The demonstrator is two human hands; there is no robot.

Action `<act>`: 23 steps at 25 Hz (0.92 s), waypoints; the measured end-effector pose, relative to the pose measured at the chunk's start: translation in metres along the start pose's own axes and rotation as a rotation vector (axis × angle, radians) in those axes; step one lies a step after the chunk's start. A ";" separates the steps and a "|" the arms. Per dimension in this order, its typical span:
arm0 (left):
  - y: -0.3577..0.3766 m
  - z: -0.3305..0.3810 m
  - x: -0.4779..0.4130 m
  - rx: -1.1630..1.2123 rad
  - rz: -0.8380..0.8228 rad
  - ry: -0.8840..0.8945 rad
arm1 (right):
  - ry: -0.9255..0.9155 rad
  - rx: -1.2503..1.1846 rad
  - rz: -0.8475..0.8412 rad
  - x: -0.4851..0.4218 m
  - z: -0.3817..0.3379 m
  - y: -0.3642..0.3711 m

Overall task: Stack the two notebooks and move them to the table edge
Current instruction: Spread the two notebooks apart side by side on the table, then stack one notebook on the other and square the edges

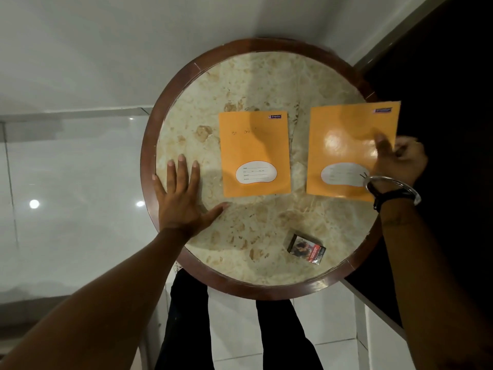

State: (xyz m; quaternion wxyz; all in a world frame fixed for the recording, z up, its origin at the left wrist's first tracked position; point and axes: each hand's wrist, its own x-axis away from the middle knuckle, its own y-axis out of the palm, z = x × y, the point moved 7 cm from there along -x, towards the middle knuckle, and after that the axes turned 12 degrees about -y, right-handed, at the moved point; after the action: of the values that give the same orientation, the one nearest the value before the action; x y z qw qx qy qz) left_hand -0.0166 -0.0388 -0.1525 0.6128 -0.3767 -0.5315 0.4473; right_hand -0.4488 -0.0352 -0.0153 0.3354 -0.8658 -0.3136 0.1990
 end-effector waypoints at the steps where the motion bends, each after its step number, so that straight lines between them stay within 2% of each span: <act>1: 0.001 -0.001 0.000 -0.002 0.010 -0.001 | -0.037 -0.030 0.054 0.000 -0.001 -0.003; 4: 0.001 -0.003 0.000 -0.007 0.023 0.001 | 0.017 -0.169 0.088 0.015 -0.026 0.012; 7: 0.000 -0.003 0.001 -0.003 0.028 0.005 | 0.129 -0.300 -0.004 0.038 -0.042 0.070; 10: 0.001 -0.003 0.000 0.001 0.047 0.005 | 0.188 -0.287 -0.107 0.062 -0.054 0.122; 14: 0.002 -0.004 0.001 0.001 0.061 0.000 | 0.217 -0.200 -0.129 0.075 -0.049 0.152; 19: 0.002 -0.004 0.000 0.000 0.091 -0.004 | 0.053 0.090 -0.249 0.078 -0.049 0.162; 23: 0.002 -0.003 0.000 -0.006 0.097 0.000 | -0.071 0.099 -0.275 0.081 -0.051 0.159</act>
State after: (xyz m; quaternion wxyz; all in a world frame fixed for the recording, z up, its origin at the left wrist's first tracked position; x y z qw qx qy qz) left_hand -0.0135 -0.0384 -0.1551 0.5895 -0.4038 -0.5139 0.4747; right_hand -0.2963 -0.0958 -0.1031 0.3907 -0.7893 -0.4308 0.1968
